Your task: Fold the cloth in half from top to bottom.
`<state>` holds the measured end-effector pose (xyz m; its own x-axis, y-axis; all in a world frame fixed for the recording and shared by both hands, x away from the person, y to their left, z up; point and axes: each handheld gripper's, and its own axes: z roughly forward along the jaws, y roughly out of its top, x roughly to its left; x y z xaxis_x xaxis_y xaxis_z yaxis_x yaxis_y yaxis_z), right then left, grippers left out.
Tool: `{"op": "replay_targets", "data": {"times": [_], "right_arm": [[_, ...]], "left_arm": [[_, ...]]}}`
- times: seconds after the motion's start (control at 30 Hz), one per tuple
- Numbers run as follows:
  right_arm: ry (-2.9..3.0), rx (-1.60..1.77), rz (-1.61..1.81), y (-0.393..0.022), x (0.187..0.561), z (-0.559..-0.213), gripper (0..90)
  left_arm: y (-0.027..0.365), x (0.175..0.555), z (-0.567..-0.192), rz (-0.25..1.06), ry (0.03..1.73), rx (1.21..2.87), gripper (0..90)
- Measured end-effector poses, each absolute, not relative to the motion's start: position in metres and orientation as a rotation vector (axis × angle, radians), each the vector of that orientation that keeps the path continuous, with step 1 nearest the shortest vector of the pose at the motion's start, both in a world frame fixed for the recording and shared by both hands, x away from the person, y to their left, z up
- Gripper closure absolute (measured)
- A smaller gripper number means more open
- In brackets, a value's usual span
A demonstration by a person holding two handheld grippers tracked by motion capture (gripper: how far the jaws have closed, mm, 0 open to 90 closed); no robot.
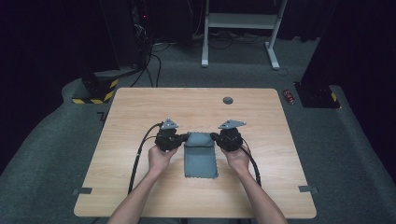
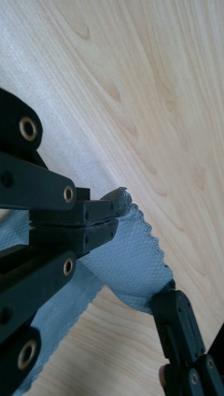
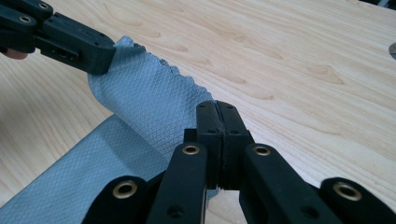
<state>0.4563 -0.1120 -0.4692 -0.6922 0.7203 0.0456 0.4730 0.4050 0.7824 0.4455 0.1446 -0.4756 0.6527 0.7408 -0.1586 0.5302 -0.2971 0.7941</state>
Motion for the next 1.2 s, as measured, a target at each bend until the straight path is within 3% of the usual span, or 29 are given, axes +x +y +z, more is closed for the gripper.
{"op": "replay_targets", "data": {"times": [1.2], "right_arm": [[2.397, 1.011, 1.253, -0.124, 0.424, -0.479, 89.3]], "left_arm": [[0.145, 0.411, -0.485, 0.244, 0.958, 1.985, 89.1]]}}
